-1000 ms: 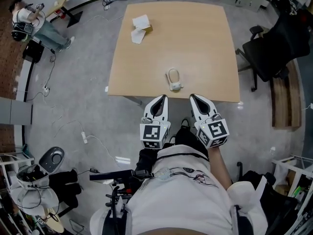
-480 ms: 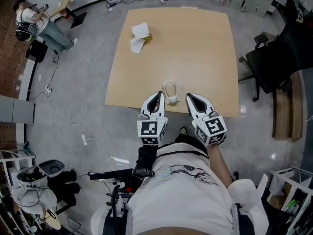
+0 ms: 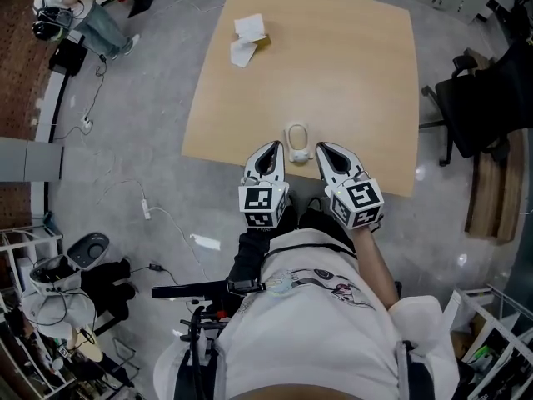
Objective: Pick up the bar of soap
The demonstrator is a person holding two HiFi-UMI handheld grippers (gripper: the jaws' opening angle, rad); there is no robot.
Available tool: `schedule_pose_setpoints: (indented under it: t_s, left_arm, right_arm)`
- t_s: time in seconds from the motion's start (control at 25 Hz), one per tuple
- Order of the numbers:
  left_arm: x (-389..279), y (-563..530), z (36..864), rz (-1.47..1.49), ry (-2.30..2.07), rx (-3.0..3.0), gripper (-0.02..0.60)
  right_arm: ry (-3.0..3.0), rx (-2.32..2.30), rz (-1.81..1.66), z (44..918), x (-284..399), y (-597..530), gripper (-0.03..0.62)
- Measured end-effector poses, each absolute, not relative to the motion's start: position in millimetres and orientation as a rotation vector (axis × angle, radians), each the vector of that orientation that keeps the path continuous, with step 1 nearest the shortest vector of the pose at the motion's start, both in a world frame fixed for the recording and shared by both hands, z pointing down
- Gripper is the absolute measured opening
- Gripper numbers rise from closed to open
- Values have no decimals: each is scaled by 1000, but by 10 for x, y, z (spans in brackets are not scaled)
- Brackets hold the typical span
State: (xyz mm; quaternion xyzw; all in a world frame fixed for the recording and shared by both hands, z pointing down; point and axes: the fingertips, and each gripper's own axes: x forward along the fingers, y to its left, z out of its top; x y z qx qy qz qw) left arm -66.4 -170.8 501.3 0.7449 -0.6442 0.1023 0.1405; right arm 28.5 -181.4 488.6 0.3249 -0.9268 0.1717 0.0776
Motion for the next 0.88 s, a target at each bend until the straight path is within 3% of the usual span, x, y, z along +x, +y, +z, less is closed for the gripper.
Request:
schedule_pose_setpoints:
  t_s: [0.88]
  left_arm:
    - [-981, -1873, 6625, 493, -1655, 1908, 2]
  right_arm:
    - [-2430, 892, 607, 6477, -330, -1936, 5]
